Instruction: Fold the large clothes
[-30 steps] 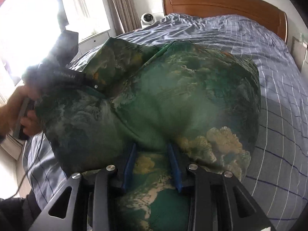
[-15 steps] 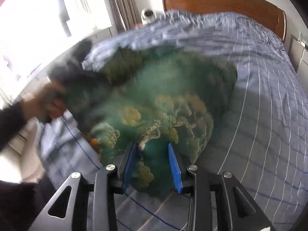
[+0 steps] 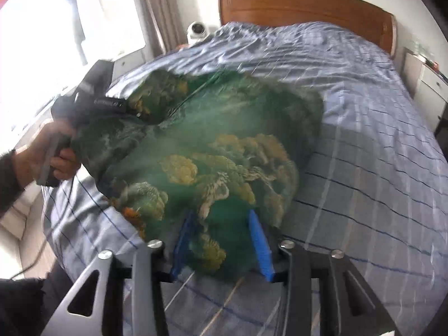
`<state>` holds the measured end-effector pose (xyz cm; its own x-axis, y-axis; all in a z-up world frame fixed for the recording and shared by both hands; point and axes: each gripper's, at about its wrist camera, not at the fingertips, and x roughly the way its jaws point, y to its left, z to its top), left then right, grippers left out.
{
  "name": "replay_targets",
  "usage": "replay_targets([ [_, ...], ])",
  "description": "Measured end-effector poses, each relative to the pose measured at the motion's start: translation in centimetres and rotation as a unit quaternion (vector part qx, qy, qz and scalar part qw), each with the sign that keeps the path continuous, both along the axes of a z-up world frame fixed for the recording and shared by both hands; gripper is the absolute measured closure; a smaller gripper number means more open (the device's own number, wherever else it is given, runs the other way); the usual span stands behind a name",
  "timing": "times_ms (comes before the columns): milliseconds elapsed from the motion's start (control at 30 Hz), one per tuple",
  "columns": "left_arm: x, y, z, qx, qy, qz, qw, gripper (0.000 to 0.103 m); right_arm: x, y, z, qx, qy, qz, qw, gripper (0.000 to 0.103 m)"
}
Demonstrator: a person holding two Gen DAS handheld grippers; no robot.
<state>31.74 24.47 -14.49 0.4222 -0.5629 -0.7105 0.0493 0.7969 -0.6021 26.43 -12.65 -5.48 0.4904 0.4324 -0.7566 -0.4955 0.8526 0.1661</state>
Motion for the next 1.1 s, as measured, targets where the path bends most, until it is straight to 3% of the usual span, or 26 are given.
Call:
replay_targets([
  [33, -0.5, 0.7, 0.5, 0.006, -0.003, 0.007, 0.9999, 0.033, -0.4, -0.6, 0.4, 0.007, -0.004, -0.002, 1.000, 0.039],
  [67, -0.9, 1.2, 0.9, 0.015, -0.005, 0.014, 0.9998, 0.029, -1.2, -1.3, 0.9, 0.014, -0.012, -0.006, 1.000, 0.038],
  [233, -4.4, 3.9, 3.2, 0.025, -0.031, 0.043, 0.9983, 0.027, -5.0, -4.3, 1.5, 0.021, -0.047, -0.034, 0.998, 0.038],
  [467, -10.4, 3.6, 7.0, 0.066, -0.096, 0.072, 0.9907, 0.011, -8.0, -7.3, -0.6, 0.013, -0.049, -0.085, 0.995, 0.038],
  [600, -12.9, 2.3, 8.4, 0.135, -0.117, 0.104, 0.9785, 0.007, -8.8, -8.3, -1.7, 0.003, -0.043, -0.101, 0.994, 0.038],
  [767, -15.1, -0.6, 10.1, 0.235, -0.154, 0.130, 0.9508, 0.006, -9.6, -9.0, -2.4, -0.003, -0.042, -0.109, 0.993, 0.037],
  [833, -15.5, -1.7, 10.7, 0.259, -0.172, 0.127, 0.9420, 0.006, -9.9, -9.0, -2.6, 0.001, -0.041, -0.111, 0.993, 0.037],
  [933, -16.2, -2.9, 11.7, 0.276, -0.190, 0.123, 0.9341, 0.005, -10.4, -8.8, -2.5, 0.003, -0.045, -0.108, 0.993, 0.037],
  [1100, -16.5, -4.3, 13.1, 0.269, -0.212, 0.118, 0.9322, 0.005, -11.2, -8.6, -2.0, 0.002, -0.059, -0.096, 0.994, 0.037],
])
